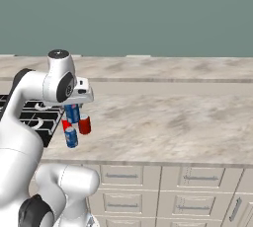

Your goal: Four empty soda cans are scattered around the kitchen. Gather all the cans and cluster them next to the stove for recycling.

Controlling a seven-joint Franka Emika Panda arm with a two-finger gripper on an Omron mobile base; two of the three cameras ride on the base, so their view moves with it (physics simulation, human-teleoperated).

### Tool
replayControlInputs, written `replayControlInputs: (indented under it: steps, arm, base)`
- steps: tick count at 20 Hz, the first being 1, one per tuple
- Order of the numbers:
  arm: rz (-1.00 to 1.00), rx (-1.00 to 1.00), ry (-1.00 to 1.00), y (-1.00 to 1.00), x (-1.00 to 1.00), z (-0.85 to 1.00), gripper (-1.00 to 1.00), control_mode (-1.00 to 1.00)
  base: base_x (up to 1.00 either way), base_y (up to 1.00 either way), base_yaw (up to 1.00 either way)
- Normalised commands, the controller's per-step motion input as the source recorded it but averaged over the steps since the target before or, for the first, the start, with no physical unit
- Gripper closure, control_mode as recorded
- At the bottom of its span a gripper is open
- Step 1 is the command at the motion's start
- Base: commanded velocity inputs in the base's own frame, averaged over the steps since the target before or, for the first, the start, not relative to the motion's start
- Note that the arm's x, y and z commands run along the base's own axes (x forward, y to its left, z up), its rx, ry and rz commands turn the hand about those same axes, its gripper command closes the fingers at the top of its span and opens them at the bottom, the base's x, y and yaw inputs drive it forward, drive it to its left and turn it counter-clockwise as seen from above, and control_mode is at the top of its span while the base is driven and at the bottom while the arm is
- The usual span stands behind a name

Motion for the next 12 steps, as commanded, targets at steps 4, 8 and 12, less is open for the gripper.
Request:
replayControlInputs:
  steps: [4,8,12]
  arm:
    - [0.00,0.00,0.00,0.00,0.00,0.00,1.00,1.00]
    - [0.00,0.00,0.00,0.00,0.00,0.00,1.00,1.00]
    - [0.00,0.00,0.00,0.00,0.00,0.00,1.00,-1.00]
  base:
    - [0.00,0.00,0.00]
    - [0.00,0.00,0.00]
    - [0.00,0.00,0.00]
